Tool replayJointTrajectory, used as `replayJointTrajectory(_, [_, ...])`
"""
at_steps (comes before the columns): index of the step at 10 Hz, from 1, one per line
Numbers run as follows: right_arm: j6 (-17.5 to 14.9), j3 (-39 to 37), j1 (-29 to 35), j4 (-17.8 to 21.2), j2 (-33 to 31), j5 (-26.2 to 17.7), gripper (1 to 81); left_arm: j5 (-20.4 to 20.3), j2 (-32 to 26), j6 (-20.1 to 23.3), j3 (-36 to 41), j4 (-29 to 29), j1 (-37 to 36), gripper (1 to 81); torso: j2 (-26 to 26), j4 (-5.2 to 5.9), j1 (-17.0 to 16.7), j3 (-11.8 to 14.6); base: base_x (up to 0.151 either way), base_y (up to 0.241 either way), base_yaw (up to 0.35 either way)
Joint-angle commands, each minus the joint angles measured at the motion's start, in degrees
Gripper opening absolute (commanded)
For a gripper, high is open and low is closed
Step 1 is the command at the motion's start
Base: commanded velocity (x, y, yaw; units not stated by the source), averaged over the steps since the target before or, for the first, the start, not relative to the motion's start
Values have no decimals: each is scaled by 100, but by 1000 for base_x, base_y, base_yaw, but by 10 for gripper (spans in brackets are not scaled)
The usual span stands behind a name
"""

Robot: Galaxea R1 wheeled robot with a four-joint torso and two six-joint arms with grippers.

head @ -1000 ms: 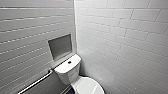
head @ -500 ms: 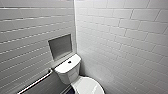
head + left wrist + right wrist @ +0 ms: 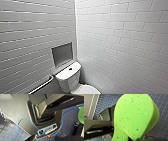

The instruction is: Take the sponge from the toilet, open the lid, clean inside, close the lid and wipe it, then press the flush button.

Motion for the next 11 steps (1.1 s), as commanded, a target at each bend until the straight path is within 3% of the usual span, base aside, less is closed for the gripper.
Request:
replayJointTrajectory(1, [-11, -122, 150, -72, -27, -473, 10, 551, 98, -18, -322, -559, -150, 811, 0, 0, 0, -7, 0, 0, 0])
replayJointTrajectory(3, [-36, -96, 176, 121, 104, -835, 10, 551, 177, 35, -569, -498, -158, 811, 0, 0, -5, 35, 0, 0, 0])
replayJointTrajectory(4, [-298, -130, 114, 305, 202, -791, 10, 551, 178, 53, -569, -489, -184, 811, 0, 0, -5, 35, 0, 0, 0])
replayJointTrajectory(6, [-2046, -421, 158, 2070, 387, -861, 10, 525, 177, 53, -569, -480, -220, 811, 0, 0, -5, 37, 0, 0, 0])
replayJointTrajectory(7, [-2374, -377, 193, 2319, 352, -931, 10, 508, 204, 53, -578, -489, -220, 811, 0, 0, -5, 37, 0, 0, 0])
replayJointTrajectory(11, [-2392, -543, 510, 2285, 333, -1317, 10, 507, 230, 35, -728, -490, -518, 811, 0, -2, -5, 37, 0, 0, 0])
